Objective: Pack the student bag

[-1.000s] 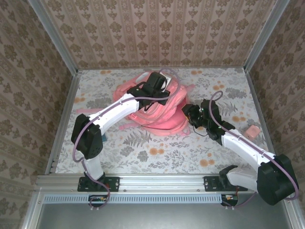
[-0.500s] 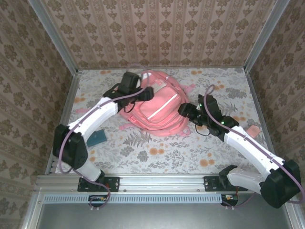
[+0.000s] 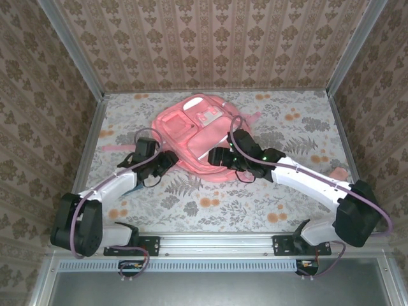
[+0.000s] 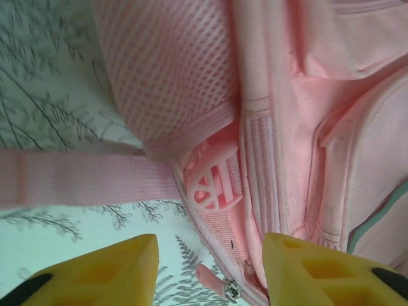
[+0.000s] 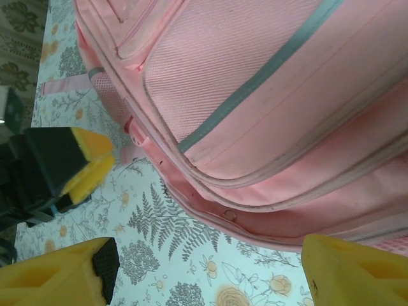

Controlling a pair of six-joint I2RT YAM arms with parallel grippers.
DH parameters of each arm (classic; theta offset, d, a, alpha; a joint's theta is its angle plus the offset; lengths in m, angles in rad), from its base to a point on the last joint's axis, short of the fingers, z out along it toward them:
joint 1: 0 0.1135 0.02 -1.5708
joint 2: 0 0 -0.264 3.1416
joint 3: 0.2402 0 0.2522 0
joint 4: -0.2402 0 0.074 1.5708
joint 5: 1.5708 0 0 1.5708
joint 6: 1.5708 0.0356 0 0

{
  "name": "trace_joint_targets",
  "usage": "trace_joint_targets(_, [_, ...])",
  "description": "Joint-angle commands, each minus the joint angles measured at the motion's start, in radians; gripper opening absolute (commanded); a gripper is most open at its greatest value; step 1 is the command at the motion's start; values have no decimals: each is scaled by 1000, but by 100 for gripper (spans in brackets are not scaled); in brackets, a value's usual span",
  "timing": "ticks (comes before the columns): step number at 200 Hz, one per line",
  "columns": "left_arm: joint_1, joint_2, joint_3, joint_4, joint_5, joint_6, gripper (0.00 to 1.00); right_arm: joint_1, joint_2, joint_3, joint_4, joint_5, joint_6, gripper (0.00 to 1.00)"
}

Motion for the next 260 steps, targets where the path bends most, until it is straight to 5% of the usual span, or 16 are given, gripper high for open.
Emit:
trace_joint_targets(1, [6,38,-41,222,118,-118,41,20,42,48,-13,27,18,77])
trace_joint_targets(122, [15,174,-105,403,181,-204,41,68,112,96,-18,32,51,75])
trace_joint_targets(176, [14,245,-116,500,195,-252,32,76,116,97,-25,35,57,74])
trace_joint_targets(260, [20,97,-138,267,113,-170,35,80,134,104,-21,34,62,73])
